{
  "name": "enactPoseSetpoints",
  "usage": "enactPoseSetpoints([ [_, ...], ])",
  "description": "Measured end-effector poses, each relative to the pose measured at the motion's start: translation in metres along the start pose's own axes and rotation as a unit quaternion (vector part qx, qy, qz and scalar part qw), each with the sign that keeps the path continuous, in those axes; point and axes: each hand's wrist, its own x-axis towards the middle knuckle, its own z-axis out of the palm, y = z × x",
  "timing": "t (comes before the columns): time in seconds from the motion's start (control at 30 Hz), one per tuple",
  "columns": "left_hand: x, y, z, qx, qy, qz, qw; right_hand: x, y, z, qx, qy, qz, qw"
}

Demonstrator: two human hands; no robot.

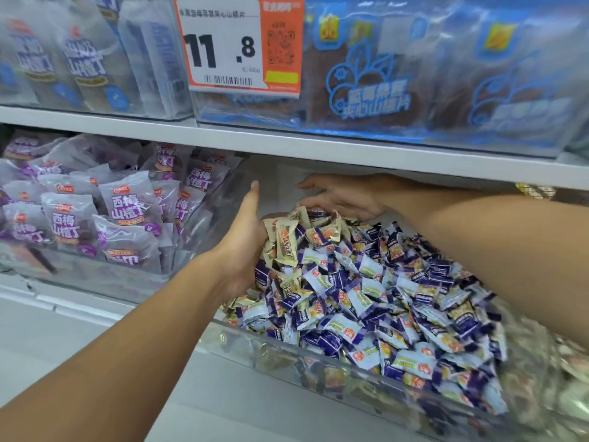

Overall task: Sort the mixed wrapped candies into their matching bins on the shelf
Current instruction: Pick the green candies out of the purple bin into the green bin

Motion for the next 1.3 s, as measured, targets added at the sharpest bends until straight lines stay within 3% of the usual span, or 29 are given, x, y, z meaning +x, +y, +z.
enactPoseSetpoints([
  [0.13,0.0,-0.002,-0.001,0.005,-0.021,0.011,1.0,-0.014,0.001,0.0,-0.074,-0.029,-0.011,0.997],
  [0.27,-0.002,0.002,0.013,0.031,-0.008,0.061,0.998,-0.037,0.002,-0.005,-0.063,-0.025,0.014,0.998],
  [0.53,-0.005,0.004,0.039,0.123,-0.062,0.119,0.983,-0.107,0.01,-0.006,-0.1,-0.023,-0.004,0.995],
  [1.0,-0.035,-0.009,0.07,0.368,-0.19,0.197,0.889,-0.197,0.03,0.012,-0.187,0.103,-0.054,0.976],
  [1.17,-0.034,0.005,0.041,0.29,-0.125,0.208,0.926,-0.189,0.01,0.008,-0.19,0.2,-0.042,0.96],
  [1.3,-0.046,0.003,0.013,0.247,-0.109,0.182,0.946,-0.175,-0.008,0.032,-0.147,0.243,-0.116,0.952],
])
